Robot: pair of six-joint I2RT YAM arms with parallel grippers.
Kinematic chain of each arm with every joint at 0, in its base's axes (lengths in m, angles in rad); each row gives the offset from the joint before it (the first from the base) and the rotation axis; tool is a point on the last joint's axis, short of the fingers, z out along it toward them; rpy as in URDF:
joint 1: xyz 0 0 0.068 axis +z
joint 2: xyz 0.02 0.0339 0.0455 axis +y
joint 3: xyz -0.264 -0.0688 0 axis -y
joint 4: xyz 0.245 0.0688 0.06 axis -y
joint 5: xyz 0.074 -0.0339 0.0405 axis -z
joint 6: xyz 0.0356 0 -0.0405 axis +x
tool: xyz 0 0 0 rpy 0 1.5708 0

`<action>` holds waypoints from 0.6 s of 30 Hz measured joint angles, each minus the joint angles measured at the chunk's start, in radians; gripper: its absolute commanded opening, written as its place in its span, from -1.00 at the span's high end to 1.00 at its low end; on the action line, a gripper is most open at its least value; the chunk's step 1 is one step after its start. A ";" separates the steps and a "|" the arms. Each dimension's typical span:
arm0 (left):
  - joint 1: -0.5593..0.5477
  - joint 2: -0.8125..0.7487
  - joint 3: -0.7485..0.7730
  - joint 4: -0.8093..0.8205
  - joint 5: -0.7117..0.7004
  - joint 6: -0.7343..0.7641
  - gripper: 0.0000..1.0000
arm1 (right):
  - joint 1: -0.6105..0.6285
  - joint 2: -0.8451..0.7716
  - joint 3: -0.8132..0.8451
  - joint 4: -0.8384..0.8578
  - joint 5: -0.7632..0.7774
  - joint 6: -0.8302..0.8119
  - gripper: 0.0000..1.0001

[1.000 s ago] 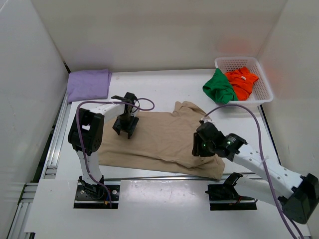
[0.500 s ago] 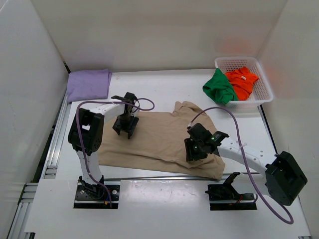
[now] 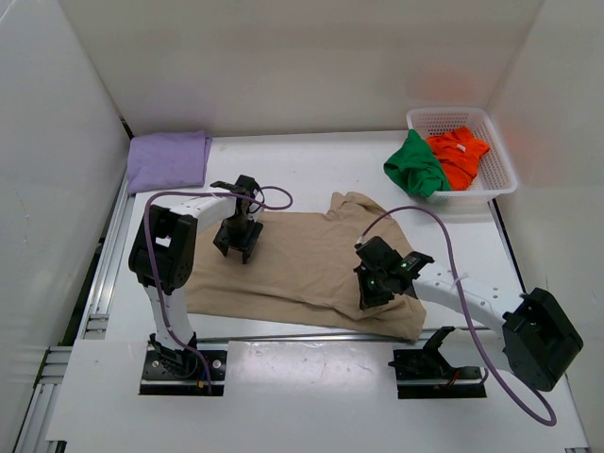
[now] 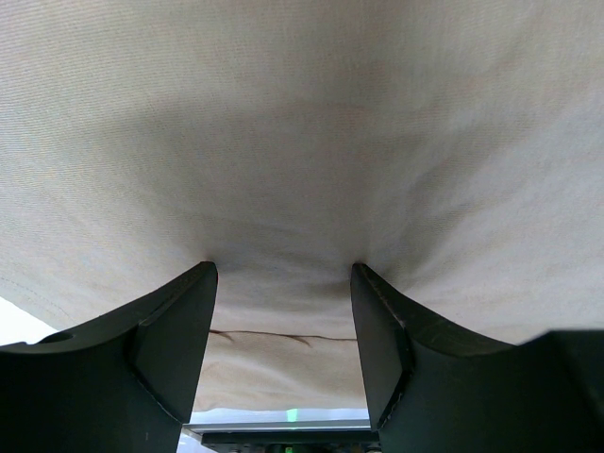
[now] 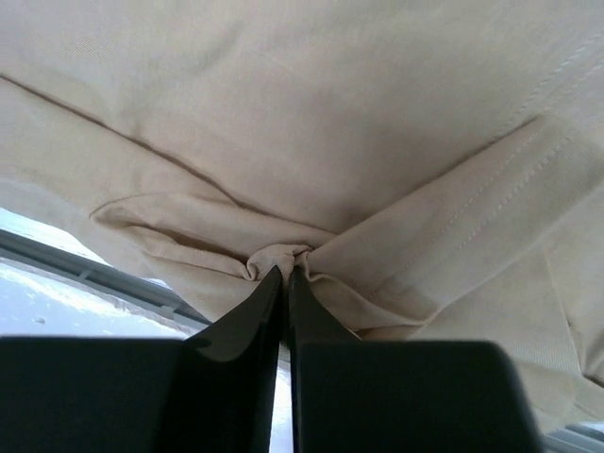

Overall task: Fold and stack the t-shirts
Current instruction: Fold the flattened tshirt in 1/3 of the way

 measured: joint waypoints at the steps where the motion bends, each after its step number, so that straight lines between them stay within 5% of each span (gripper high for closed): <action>1: 0.000 0.000 0.000 0.000 0.000 0.000 -0.39 | -0.003 -0.004 0.012 -0.009 0.009 0.001 0.97; 18: 0.000 0.000 0.000 -0.001 0.004 0.000 -0.39 | -0.017 0.130 0.221 0.084 0.217 -0.017 1.00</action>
